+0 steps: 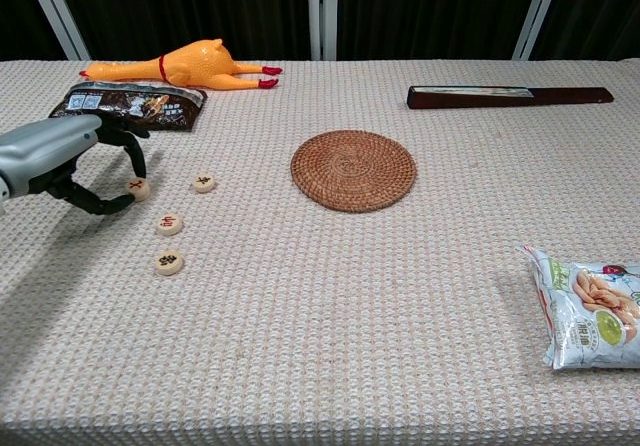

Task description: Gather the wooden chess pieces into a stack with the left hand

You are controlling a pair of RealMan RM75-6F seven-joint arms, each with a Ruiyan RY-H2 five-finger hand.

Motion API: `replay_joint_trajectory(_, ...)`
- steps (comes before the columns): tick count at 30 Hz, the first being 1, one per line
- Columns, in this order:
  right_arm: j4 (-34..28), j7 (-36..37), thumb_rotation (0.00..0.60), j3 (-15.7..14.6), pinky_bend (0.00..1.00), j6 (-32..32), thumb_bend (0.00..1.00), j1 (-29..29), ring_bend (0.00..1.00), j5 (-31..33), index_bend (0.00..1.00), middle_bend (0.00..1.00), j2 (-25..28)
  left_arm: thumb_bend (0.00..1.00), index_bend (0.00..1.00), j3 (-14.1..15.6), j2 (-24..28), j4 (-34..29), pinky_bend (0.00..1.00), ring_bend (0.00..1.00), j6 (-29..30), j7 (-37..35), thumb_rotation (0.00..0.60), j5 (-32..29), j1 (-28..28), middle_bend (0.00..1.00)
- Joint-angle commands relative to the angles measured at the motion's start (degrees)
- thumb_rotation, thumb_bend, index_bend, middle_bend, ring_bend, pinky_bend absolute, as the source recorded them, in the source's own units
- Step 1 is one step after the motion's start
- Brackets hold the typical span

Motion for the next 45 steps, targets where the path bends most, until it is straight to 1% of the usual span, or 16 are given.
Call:
replay_joint_trajectory(1, 0.0, -0.1, 0.6, 0.0, 0.0, -0.1, 0.25, 0.0, 0.0, 0.1, 0.0, 0.0, 0.0, 0.35, 0.41, 0.0, 0.0, 0.1, 0.0, 0.0, -0.2, 0.0, 0.6, -0.3, 0.0, 0.12)
replay_joint_trajectory(8, -0.1, -0.2, 0.6, 0.0, 0.0, -0.2, 0.25, 0.0, 0.0, 0.1, 0.0, 0.0, 0.0, 0.35, 0.33, 0.3, 0.5, -0.5, 0.0, 0.0, -0.2, -0.4, 0.6, -0.3, 0.1, 0.12)
replay_joint_trajectory(10, -0.1, -0.3, 0.6, 0.0, 0.0, -0.2, 0.25, 0.0, 0.0, 0.1, 0.0, 0.0, 0.0, 0.35, 0.32, 0.3, 0.8, -1.0, 0.0, 0.0, 0.1, -0.4, 0.6, -0.2, 0.2, 0.12)
replay_joint_trajectory(15, -0.2, -0.1, 0.6, 0.1, 0.0, 0.0, 0.25, 0.0, 0.0, 0.2, 0.0, 0.0, 0.0, 0.34, 0.32, 0.3, 2.4, -4.9, 0.0, 0.0, 1.8, -0.3, 0.6, 1.1, 0.5, 0.12)
replay_joint_trajectory(19, -0.1, 0.1, 0.6, 0.1, 0.0, 0.2, 0.25, -0.1, 0.0, 0.0, 0.0, 0.0, 0.1, 0.34, 0.32, -0.6, 3.2, -8.2, 0.0, 0.0, 2.0, 1.9, 0.6, 1.1, -0.5, 0.12)
replay_joint_trajectory(23, 0.0, 0.6, 0.6, 0.1, 0.0, 0.5, 0.25, -0.2, 0.0, 0.0, 0.0, 0.0, 0.2, 0.34, 0.33, -1.9, 2.7, -10.3, 0.0, 0.0, 0.3, 6.4, 0.6, -1.2, -2.5, 0.12)
replay_joint_trajectory(27, 0.1, 1.4, 0.6, 0.2, 0.0, 0.7, 0.25, -0.3, 0.0, 0.0, 0.0, 0.0, 0.5, 0.33, 0.33, -3.4, 0.4, -9.7, 0.0, 0.0, -1.8, 10.5, 0.6, -5.0, -4.8, 0.12)
replay_joint_trajectory(33, 0.4, 2.5, 0.6, 0.1, 0.0, 0.8, 0.25, -0.3, 0.0, -0.2, 0.0, 0.0, 0.9, 0.33, 0.33, -4.2, -2.5, -7.3, 0.0, 0.0, -3.2, 14.9, 0.6, -9.6, -7.0, 0.12)
replay_joint_trajectory(39, 0.5, 3.3, 0.6, 0.2, 0.0, 1.0, 0.25, -0.3, 0.0, -0.2, 0.0, 0.0, 1.2, 0.33, 0.35, -4.5, -3.6, -6.0, 0.0, 0.0, -3.3, 17.0, 0.6, -12.6, -7.9, 0.12)
replay_joint_trajectory(45, 0.6, 3.5, 0.6, 0.2, 0.0, 1.1, 0.25, -0.3, 0.0, -0.3, 0.0, 0.0, 1.3, 0.34, 0.36, -4.3, -3.9, -5.5, 0.0, 0.0, -3.4, 17.7, 0.6, -14.0, -8.4, 0.12)
